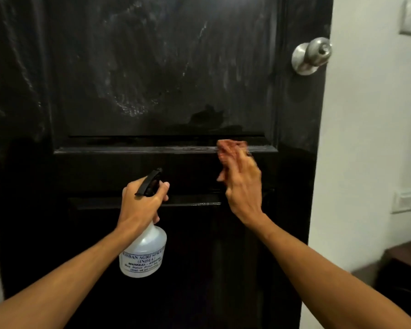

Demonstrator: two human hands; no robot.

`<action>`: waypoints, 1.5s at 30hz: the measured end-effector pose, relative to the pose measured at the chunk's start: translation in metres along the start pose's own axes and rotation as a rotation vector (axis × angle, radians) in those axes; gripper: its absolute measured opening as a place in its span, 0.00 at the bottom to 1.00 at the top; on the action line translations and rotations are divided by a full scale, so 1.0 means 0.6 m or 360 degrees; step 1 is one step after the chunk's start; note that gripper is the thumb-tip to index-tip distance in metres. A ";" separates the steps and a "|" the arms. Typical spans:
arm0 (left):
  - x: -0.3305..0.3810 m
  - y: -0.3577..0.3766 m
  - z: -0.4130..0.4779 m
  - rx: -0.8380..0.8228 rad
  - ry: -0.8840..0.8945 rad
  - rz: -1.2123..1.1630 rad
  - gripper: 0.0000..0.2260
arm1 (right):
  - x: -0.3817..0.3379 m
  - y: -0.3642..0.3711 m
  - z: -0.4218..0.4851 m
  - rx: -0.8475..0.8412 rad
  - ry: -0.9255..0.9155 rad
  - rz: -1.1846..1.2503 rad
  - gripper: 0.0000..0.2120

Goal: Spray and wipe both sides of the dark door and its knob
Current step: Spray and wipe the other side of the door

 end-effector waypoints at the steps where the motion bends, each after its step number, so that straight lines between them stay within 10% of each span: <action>1: 0.005 0.008 -0.001 -0.0017 0.0004 0.0001 0.06 | 0.038 -0.014 -0.006 0.0096 0.0221 0.0050 0.33; 5: 0.027 0.061 -0.001 -0.0085 0.0010 -0.0056 0.07 | 0.183 -0.054 -0.040 0.0309 0.0880 0.0112 0.30; 12: 0.076 0.146 0.007 -0.0192 0.0017 -0.0194 0.08 | 0.211 -0.072 -0.005 0.0385 0.0920 0.0115 0.31; 22: 0.074 0.061 0.066 -0.0033 -0.0309 -0.0193 0.09 | -0.036 0.008 0.044 -0.0109 -0.0104 0.0068 0.39; 27: 0.046 -0.033 0.080 0.0117 -0.0307 -0.0077 0.09 | -0.036 -0.008 0.069 0.0254 0.0392 0.0221 0.32; 33: 0.011 -0.126 0.087 0.0269 -0.0309 0.0038 0.10 | -0.248 0.064 0.094 -0.0052 -0.0365 0.0200 0.33; 38: -0.012 -0.207 0.078 0.0345 -0.0293 0.0047 0.10 | -0.294 0.088 0.082 0.0096 -0.0054 0.0138 0.32; 45: -0.080 -0.341 0.076 0.0461 -0.0339 0.0191 0.07 | -0.567 0.186 0.105 -0.0366 -0.0610 0.0255 0.26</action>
Point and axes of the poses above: each hand's wrist, its own z-axis towards the middle knuckle, its own y-axis out of the palm, x = y × z, the point moved 5 cm from there along z, towards the middle knuckle, and after that the axes turned 8 degrees about y, right-handed, at the moved point
